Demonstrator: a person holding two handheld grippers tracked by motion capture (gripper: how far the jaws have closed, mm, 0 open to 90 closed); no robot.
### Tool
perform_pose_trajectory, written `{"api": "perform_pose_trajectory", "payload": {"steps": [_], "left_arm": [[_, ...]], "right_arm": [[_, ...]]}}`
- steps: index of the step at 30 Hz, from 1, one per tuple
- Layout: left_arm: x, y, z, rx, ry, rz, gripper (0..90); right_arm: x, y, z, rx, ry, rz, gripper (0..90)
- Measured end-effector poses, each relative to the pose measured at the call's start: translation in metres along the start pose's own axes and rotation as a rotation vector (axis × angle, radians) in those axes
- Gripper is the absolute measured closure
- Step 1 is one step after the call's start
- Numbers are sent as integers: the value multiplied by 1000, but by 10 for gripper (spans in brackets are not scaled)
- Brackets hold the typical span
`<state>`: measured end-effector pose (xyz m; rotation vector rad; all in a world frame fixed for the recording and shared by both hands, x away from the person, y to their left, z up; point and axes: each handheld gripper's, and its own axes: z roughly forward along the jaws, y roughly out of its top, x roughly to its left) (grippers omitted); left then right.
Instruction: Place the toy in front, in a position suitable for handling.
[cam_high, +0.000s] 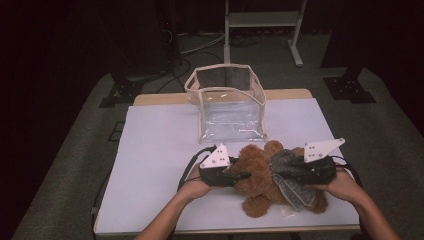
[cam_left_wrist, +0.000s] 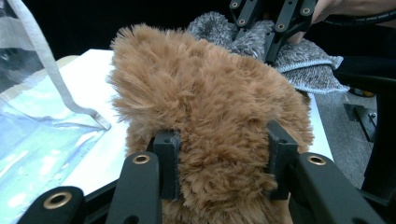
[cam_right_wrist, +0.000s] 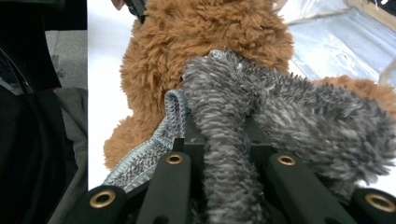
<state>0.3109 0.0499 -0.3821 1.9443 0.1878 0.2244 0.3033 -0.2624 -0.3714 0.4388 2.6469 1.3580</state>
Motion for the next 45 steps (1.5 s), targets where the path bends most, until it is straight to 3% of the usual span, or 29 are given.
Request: {"api": "perform_pose_trajectory", "payload": {"steps": [8, 10, 13, 17, 22, 27, 30, 32, 36, 40, 43, 45], "left_arm": [[4, 5, -29, 12, 32, 0, 582], [5, 4, -32, 21, 34, 4, 581], [4, 6, -30, 8, 22, 8, 573], [2, 9, -20, 22, -7, 13, 497], [2, 7, -20, 46, -4, 2, 406], [2, -1, -17, 23, -3, -33, 396], [1, -1, -16, 12, 3, -27, 427], [2, 0, -17, 7, 1, -18, 453], [4, 6, -16, -8, -8, -11, 457], [-3, 17, -7, -6, -23, 27, 456], [-4, 20, -3, 15, -15, 48, 449], [-2, 16, -1, 17, -18, 30, 441]], "right_arm": [[5, 18, 17, -51, 34, -21, 762], [7, 24, 22, -39, 40, -50, 760], [2, 24, 12, -20, 18, -53, 759], [-2, 5, 6, 49, -26, -66, 768], [-3, -5, 9, 55, -37, -62, 777], [-2, -1, 13, 95, -53, -87, 778], [-1, 0, 13, 95, -54, -78, 777], [-1, 3, 10, 84, -40, -75, 774], [-6, 16, -9, -15, -19, -43, 771], [-9, 34, -16, -44, -31, -71, 770], [-13, 29, -12, 42, -57, -85, 770], [-18, 10, -11, 128, -101, -65, 772]]}}
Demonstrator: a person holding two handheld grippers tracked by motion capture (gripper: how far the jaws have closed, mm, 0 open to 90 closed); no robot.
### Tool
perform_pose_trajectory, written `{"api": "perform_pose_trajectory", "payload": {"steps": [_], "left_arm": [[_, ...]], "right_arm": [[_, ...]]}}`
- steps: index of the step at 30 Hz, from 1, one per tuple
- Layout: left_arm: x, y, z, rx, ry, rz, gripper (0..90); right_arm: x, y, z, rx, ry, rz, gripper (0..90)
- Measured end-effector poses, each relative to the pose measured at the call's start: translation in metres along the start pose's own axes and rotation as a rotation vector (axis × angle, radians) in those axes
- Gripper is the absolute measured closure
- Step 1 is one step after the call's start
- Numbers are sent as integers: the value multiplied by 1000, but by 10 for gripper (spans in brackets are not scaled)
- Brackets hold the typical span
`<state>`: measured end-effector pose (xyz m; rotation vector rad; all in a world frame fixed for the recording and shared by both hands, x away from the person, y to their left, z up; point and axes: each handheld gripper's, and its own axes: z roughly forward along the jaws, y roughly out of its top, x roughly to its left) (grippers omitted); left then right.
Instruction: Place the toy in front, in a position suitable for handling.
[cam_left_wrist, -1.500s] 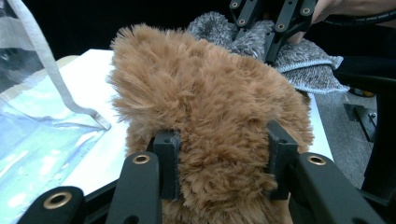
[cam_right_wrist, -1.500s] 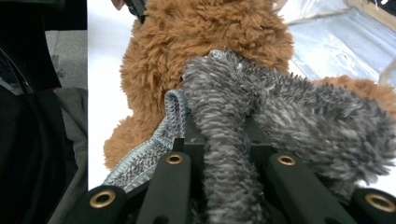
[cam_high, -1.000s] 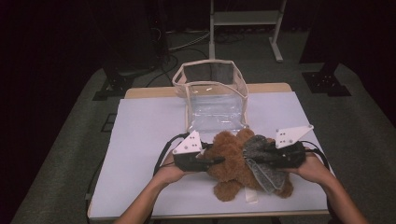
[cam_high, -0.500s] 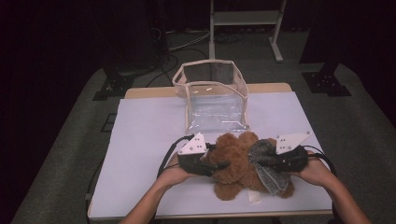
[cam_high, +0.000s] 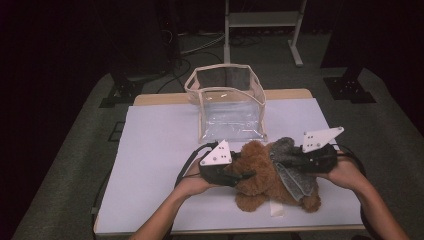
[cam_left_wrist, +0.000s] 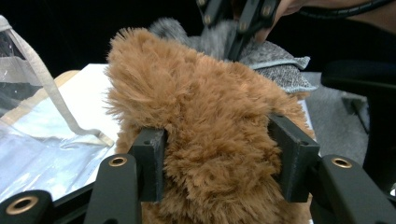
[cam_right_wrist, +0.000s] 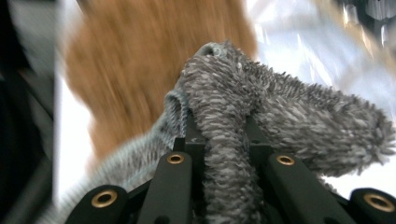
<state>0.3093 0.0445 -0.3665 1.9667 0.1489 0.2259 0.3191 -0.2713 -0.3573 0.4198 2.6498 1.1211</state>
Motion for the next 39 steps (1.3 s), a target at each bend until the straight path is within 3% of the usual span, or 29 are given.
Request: {"api": "perform_pose_trajectory", "payload": {"steps": [3, 8, 15, 21, 23, 26, 30, 34, 39], "left_arm": [[2, -6, 3, -12, -14, -31, 426], [-3, 2, 6, -10, -11, 4, 453], [-4, 7, 5, -15, -20, 18, 459], [-3, 12, 7, -19, -27, 24, 458], [-4, 13, 8, 6, -19, 43, 455], [-3, 9, 12, 20, -16, 32, 436], [-1, 3, 13, 5, -20, -5, 394], [-1, 0, 10, 7, -21, -4, 367], [0, -5, 11, -9, -26, -32, 357]], "right_arm": [[-1, -28, 3, -18, 6, 80, 778], [3, -32, 1, -30, 3, 81, 778], [3, -14, -11, -25, -6, 38, 770], [4, 11, -19, -130, 40, 7, 767], [5, 13, -13, -80, 34, -13, 767], [6, -3, -1, 55, -9, -30, 773], [8, -21, 4, 21, -4, 13, 779], [8, -24, 6, 2, 5, 26, 779], [9, -26, 4, -22, 15, 50, 778]]}}
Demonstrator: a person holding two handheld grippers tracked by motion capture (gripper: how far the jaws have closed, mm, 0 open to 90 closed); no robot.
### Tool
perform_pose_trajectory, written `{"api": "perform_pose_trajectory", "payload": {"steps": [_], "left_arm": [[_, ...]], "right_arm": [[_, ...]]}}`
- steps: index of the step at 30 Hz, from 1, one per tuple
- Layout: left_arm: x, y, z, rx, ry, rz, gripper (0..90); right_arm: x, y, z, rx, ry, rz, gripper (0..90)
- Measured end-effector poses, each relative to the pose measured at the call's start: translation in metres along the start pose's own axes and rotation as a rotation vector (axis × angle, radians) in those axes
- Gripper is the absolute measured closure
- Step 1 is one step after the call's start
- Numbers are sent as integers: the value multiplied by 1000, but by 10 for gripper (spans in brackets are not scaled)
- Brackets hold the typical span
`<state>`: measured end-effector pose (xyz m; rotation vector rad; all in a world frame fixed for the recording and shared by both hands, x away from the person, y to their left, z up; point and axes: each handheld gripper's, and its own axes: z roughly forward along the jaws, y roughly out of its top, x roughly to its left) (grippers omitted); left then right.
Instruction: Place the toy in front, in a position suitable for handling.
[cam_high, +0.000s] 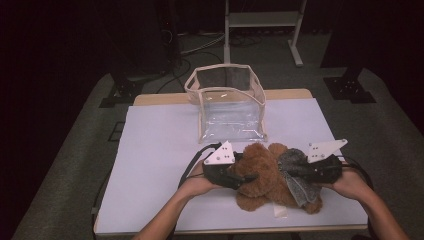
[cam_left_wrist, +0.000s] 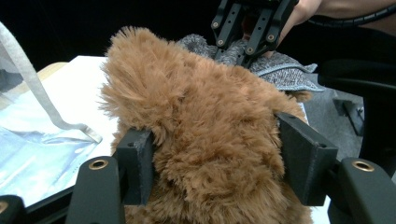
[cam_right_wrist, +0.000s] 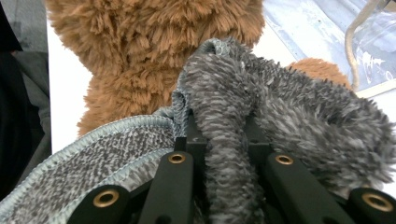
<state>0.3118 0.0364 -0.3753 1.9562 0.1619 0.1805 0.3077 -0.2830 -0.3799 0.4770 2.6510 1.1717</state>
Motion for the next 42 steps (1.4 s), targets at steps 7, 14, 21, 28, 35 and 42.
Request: {"api": "perform_pose_trajectory", "payload": {"steps": [7, 14, 21, 28, 35, 42], "left_arm": [[-2, 11, -2, -18, 11, 37, 453], [-1, 13, 6, 17, 17, 40, 396], [4, 3, 3, 20, 18, -5, 297], [9, -25, -11, -2, 20, -65, 245], [12, -50, -16, -33, 12, -130, 191], [15, -49, 7, -73, -9, -202, 147]], "right_arm": [[-2, 25, -16, -106, 32, -10, 770], [-2, 20, -6, 7, 14, -37, 774], [-2, 0, -2, 9, 2, -3, 779], [-4, -4, 1, 21, 1, 10, 782], [-5, -5, 2, 20, 3, 18, 783], [-5, -8, 1, 2, 9, 39, 783]]}}
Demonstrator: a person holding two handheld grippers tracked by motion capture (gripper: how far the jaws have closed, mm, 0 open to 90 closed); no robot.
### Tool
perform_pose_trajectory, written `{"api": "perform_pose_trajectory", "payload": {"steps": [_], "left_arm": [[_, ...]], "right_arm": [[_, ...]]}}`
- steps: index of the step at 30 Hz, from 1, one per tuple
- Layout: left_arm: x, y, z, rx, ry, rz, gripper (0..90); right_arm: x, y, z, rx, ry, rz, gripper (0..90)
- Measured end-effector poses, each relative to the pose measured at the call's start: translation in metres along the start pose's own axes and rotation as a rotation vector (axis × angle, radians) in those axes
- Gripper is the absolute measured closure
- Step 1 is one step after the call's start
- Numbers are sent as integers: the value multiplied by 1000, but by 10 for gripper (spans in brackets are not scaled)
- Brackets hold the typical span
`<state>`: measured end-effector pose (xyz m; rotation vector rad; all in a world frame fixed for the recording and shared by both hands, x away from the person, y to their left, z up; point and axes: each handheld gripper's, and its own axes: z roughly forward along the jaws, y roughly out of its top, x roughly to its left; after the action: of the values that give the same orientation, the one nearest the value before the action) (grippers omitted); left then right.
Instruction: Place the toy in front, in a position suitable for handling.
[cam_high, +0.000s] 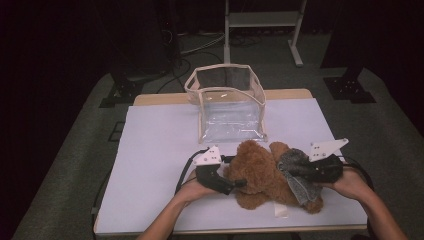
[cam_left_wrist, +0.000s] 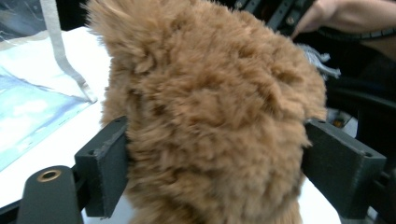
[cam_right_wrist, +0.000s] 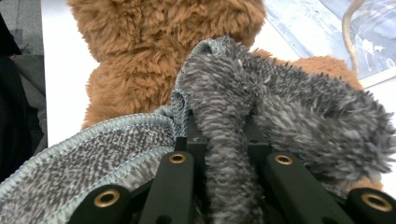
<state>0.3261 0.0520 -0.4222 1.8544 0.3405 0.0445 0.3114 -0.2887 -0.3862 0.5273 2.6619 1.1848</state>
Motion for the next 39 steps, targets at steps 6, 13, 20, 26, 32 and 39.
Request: {"api": "perform_pose_trajectory", "payload": {"steps": [6, 13, 20, 26, 32, 39], "left_arm": [[-6, 13, 6, -49, 47, 32, 442], [-13, 45, -14, -49, 98, 108, 556], [-15, 90, -51, -6, 132, 232, 554], [-24, 96, -52, 45, 118, 315, 535], [-39, 101, -34, 58, 93, 375, 523], [-50, 119, -16, 74, 68, 436, 514]], "right_arm": [[1, -1, 0, -38, 12, 19, 782], [8, 15, 1, -124, 36, 10, 781], [13, 40, 13, -246, 73, 11, 781], [11, 43, 9, -267, 108, 10, 777], [8, 65, -42, -271, 77, -46, 776], [19, 150, -74, -241, 98, -235, 772]]}}
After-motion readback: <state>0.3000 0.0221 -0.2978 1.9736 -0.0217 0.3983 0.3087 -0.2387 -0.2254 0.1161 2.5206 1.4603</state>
